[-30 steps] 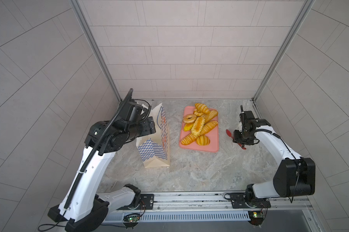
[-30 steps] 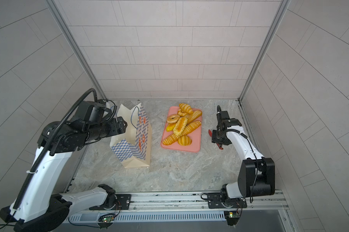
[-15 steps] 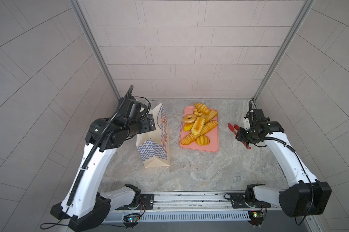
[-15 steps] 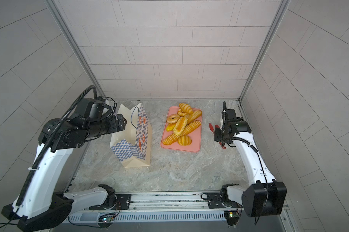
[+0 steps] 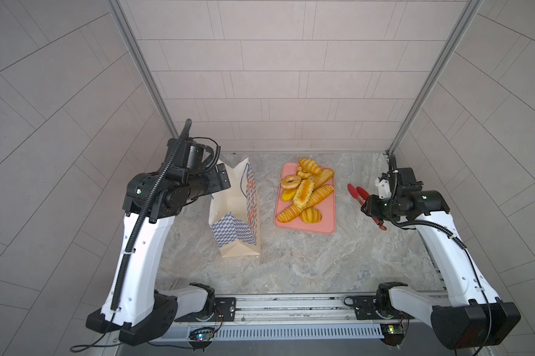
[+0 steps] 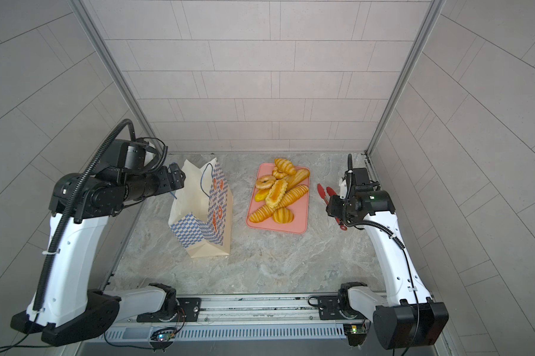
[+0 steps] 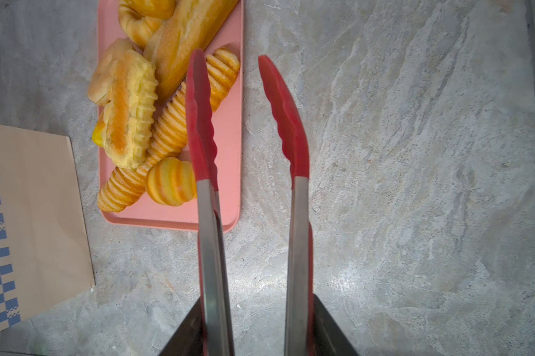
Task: Pack bread into a paper bag
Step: Pick up the pair of food tongs from the middle-right of the table, then rotate the paper bag at the middle-left of the table.
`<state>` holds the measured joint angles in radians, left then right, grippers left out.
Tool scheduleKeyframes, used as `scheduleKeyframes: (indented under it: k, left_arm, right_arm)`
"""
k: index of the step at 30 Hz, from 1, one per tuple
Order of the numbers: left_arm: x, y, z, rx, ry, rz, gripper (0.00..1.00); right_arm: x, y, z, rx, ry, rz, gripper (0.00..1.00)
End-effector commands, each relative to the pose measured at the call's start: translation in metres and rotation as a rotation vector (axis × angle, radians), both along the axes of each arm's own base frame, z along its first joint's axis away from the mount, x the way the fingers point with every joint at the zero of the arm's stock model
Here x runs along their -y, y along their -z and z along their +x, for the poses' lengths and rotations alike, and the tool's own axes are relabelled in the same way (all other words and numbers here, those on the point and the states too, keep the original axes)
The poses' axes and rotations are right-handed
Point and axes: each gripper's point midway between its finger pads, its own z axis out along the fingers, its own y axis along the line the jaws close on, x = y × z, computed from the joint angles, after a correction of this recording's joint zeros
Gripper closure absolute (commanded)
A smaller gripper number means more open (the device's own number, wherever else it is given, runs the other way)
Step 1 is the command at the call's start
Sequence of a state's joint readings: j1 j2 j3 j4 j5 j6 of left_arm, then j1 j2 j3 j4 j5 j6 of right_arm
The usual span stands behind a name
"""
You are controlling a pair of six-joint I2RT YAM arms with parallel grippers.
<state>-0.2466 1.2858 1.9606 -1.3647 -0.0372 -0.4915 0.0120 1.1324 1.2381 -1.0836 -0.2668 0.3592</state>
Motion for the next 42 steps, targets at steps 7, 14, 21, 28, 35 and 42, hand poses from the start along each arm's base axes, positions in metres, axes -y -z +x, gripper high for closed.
scheduleKeyframes:
  k: [7, 14, 21, 28, 35, 42]
  left_arm:
    - [0.0, -0.007, 0.055, -0.007, -0.034, -0.144, 0.06]
    - [-0.025, -0.006, 0.076, -0.006, -0.094, 0.027, 0.06]
    - [-0.053, -0.009, 0.084, -0.003, -0.171, 0.185, 0.06]
    - [-0.063, 0.0, 0.067, -0.016, -0.197, 0.162, 0.06]
    - [-0.069, 0.019, 0.027, -0.053, -0.229, 0.107, 0.06]
    - [-0.059, 0.054, -0.019, -0.135, -0.215, 0.029, 0.06]
  right_arm:
    - [-0.009, -0.013, -0.006, -0.012, -0.022, 0.047, 0.55]
    - [-0.01, -0.016, -0.005, -0.028, -0.037, 0.046, 0.55]
    - [-0.015, -0.016, 0.0, -0.042, -0.061, 0.037, 0.55]
    - [-0.016, -0.016, 0.008, -0.036, -0.064, 0.027, 0.55]
    - [-0.015, -0.014, 0.012, -0.034, -0.069, 0.01, 0.55]
    - [-0.008, -0.012, 0.011, -0.044, -0.074, -0.054, 0.55]
